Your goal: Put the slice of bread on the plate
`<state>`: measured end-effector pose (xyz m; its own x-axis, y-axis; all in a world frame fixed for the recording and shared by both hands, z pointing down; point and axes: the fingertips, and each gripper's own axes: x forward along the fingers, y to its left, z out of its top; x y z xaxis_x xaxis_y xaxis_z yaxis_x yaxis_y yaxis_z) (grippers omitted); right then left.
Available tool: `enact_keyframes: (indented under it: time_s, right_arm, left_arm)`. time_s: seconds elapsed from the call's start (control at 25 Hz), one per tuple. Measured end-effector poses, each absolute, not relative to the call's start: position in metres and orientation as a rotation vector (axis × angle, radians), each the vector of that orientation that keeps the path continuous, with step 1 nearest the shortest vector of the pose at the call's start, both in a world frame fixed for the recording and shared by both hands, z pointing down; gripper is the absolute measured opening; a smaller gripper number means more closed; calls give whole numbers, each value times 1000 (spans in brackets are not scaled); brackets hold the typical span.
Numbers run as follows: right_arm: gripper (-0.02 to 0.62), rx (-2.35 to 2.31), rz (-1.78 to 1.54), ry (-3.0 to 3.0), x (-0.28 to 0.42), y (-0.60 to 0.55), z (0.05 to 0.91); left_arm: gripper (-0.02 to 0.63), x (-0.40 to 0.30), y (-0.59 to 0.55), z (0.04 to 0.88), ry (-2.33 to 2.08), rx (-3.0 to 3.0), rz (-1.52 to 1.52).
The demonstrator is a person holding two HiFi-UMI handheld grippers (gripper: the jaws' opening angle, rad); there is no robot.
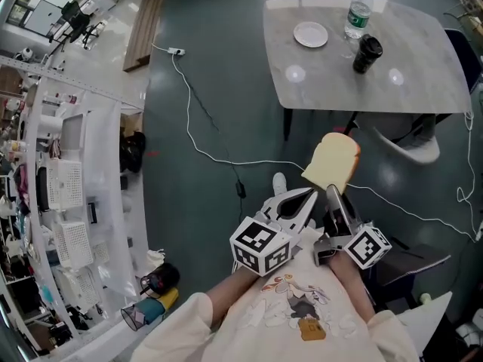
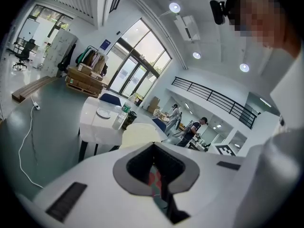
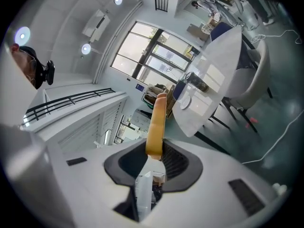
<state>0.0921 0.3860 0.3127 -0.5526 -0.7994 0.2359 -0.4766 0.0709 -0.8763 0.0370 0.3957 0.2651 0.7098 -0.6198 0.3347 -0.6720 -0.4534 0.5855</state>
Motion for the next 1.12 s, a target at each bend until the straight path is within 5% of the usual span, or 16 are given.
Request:
enact_keyframes:
  time_s: [0.52, 1.12]
  right_arm:
    - [89, -1340, -1477, 2010, 7, 268, 333]
    - [89, -1356, -1517, 1966, 19, 186, 347]
  left_arm:
    - [9, -61, 278, 281, -942, 2198, 102]
    - [9, -52, 196, 299, -915, 2158, 119]
